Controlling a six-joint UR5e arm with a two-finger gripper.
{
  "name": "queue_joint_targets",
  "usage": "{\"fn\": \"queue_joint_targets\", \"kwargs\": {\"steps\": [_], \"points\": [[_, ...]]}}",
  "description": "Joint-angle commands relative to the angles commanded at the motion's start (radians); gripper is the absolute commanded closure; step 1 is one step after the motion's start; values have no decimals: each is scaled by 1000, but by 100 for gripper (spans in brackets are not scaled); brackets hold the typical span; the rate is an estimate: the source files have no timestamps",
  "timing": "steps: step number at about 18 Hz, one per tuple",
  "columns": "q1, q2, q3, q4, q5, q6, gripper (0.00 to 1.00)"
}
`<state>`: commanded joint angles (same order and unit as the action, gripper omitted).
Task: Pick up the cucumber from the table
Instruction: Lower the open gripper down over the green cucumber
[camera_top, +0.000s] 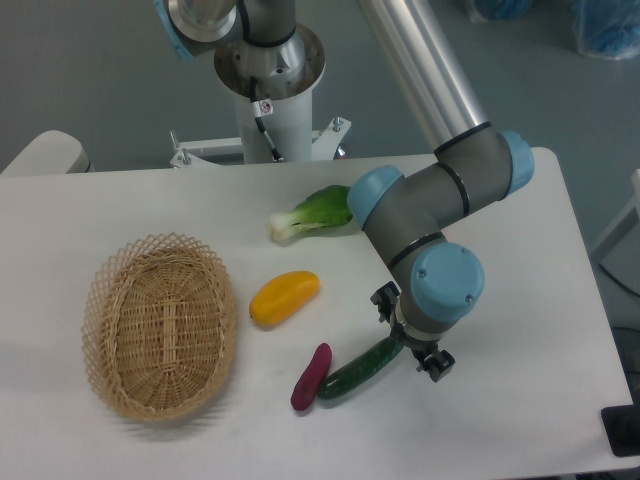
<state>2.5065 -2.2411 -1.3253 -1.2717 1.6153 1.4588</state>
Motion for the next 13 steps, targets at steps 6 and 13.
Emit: {"fn": "queue_joint_targets", "kwargs": {"steps": [6, 13], "points": [[-2, -8, -47, 44, -3, -49, 0], [-8, -6, -112, 112, 0, -69, 33]]}}
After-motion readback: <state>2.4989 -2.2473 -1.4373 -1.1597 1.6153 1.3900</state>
